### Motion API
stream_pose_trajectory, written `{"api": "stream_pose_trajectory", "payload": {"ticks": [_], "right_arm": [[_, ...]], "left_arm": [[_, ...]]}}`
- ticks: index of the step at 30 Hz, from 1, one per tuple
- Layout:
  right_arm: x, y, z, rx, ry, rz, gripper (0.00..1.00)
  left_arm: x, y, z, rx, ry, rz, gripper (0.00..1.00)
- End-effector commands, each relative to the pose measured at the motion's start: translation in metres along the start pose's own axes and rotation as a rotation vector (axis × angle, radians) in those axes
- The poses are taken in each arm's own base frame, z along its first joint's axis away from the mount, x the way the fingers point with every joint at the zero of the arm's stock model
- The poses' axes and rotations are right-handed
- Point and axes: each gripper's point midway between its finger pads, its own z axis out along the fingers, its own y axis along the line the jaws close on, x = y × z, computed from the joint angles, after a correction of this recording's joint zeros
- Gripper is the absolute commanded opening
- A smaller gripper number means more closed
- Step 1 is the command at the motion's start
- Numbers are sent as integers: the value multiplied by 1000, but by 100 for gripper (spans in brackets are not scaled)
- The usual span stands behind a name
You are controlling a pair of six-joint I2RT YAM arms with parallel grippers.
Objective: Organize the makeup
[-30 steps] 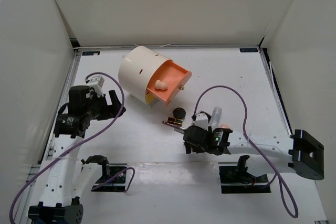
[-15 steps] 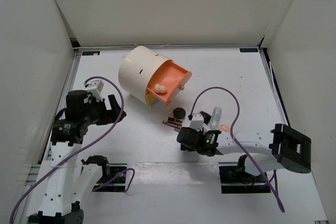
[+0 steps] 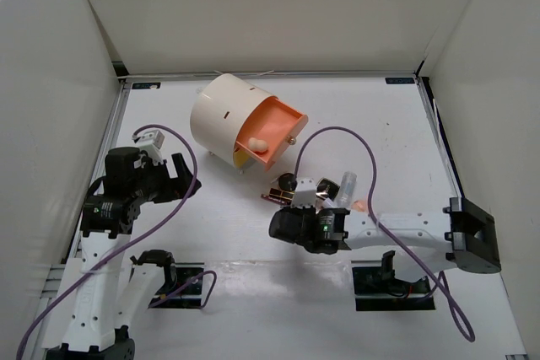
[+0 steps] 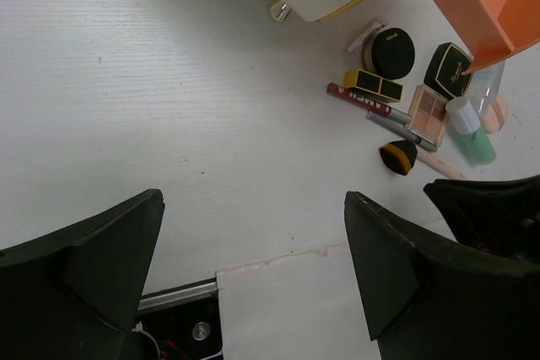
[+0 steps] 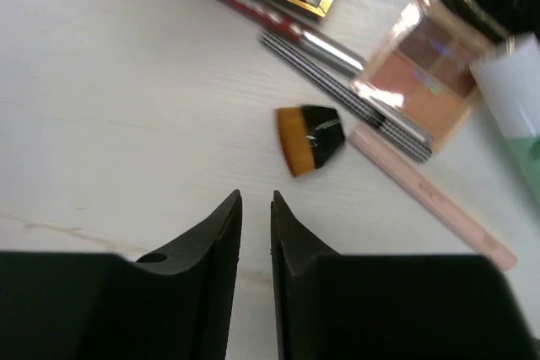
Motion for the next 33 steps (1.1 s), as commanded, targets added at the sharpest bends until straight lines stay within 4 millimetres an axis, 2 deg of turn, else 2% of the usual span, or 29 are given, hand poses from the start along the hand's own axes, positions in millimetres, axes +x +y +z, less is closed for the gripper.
{"api": "stream_pose_trajectory", "payload": {"ticks": [1, 3, 4, 6, 7, 8, 9, 10, 11, 15, 19, 22, 25, 29, 33], "right_arm": [[-54, 7, -32, -20, -138, -38, 23], [-79, 20, -51, -89, -189, -18, 24], [-85, 21, -54, -106, -196, -47, 25], [-87, 18, -57, -125, -171, -33, 33], [-76, 12, -48, -117, -143, -67, 37], [-69, 12, -45, -128, -126, -79, 46], [-60, 16, -41, -157, -99, -90, 48], [-44, 9, -30, -140, -73, -121, 50], [-38, 8, -25, -134, -61, -131, 58], [-18, 7, -5, -85, -4, -201, 69], [-4, -2, 21, 43, 27, -177, 69], [-7, -4, 32, 86, 19, -127, 70], [1, -4, 43, 78, 45, -90, 75], [4, 3, 54, 19, 50, -38, 75], [1, 2, 63, 22, 53, -44, 65]], "left_arm": [[-3, 0, 2, 0, -24, -9, 98], [-3, 1, 3, -1, -30, -9, 98], [-4, 2, 4, -7, -32, -12, 98], [-6, 3, 4, -18, -39, -12, 98], [-4, 4, 5, -18, -32, -12, 98], [-5, 4, 5, -20, -33, -12, 98], [-4, 4, 7, -17, -31, -10, 98], [-6, 4, 7, -12, -35, -9, 98], [-4, 5, 9, -15, -26, -9, 98], [-1, 3, 11, -2, -5, -1, 98], [1, 4, 11, -4, 2, -1, 98], [3, 4, 9, -4, 2, 2, 98], [3, 4, 6, -7, 0, 5, 98], [3, 5, 3, -18, -4, 12, 98], [4, 6, 2, -24, 0, 11, 98]]}}
